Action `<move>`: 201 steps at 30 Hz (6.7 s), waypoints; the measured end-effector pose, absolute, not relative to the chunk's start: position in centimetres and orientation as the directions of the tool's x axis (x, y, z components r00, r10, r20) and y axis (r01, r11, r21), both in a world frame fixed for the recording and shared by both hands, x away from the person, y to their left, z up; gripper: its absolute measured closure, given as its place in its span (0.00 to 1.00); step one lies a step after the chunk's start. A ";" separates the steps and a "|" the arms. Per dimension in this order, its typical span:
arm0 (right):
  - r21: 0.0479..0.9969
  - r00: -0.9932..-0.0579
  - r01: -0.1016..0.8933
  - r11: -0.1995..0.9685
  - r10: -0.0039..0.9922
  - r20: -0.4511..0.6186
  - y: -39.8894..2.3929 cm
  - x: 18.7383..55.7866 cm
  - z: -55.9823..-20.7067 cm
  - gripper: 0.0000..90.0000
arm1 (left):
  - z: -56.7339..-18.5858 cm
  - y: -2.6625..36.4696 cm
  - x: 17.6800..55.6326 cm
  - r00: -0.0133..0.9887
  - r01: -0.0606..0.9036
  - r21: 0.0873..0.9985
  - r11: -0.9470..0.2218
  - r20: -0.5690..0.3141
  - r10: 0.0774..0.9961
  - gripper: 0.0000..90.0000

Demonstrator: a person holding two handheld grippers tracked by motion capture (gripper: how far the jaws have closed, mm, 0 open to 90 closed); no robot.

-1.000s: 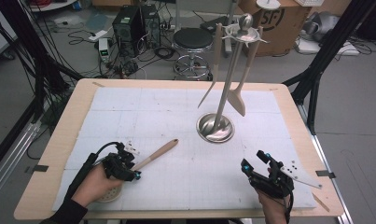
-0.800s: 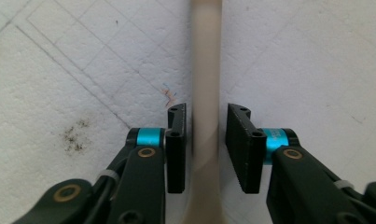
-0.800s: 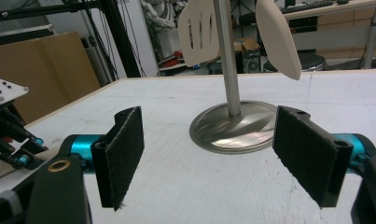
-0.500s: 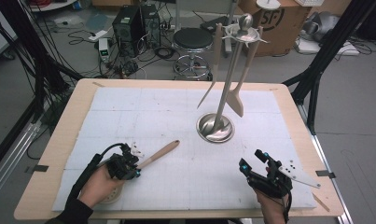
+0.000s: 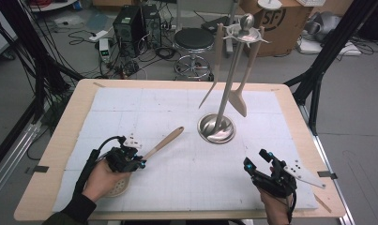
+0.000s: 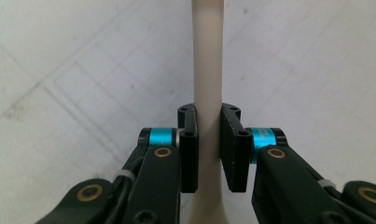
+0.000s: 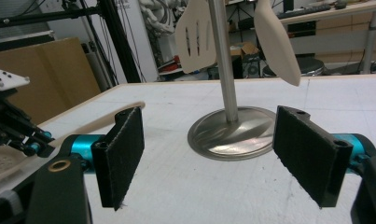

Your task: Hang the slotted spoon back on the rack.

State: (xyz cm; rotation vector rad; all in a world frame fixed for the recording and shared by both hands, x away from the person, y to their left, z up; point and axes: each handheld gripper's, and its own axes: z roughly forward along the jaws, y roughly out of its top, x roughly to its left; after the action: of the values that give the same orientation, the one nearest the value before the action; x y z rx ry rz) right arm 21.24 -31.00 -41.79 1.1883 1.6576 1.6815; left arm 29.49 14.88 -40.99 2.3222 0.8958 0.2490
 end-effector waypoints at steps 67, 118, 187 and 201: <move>0.960 -0.499 0.247 -0.135 0.831 0.245 -31.8 20.8 -42.4 0.22 | -30.0 11.3 30.9 0.835 0.214 0.976 -0.028 -0.168 0.525 0.88; 0.956 -0.485 0.240 -0.170 0.832 0.270 -32.3 20.7 -42.4 0.22 | -29.7 6.6 35.4 0.888 0.241 0.967 0.085 -0.255 0.383 0.88; 0.958 -0.503 0.254 -0.129 0.828 0.245 -31.2 20.9 -42.5 0.22 | -35.2 15.0 31.3 0.863 0.234 0.966 0.105 -0.256 0.436 0.25; 0.958 -0.521 0.259 -0.126 0.817 0.248 -30.2 21.3 -42.4 0.22 | -37.8 18.0 28.9 0.832 0.248 0.962 0.109 -0.270 0.485 0.26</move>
State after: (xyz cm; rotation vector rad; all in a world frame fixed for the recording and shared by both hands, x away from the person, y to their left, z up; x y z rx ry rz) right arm 21.31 -30.23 -42.40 1.1930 1.7099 1.6874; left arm 28.92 17.99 -37.78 1.4795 0.6195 0.1916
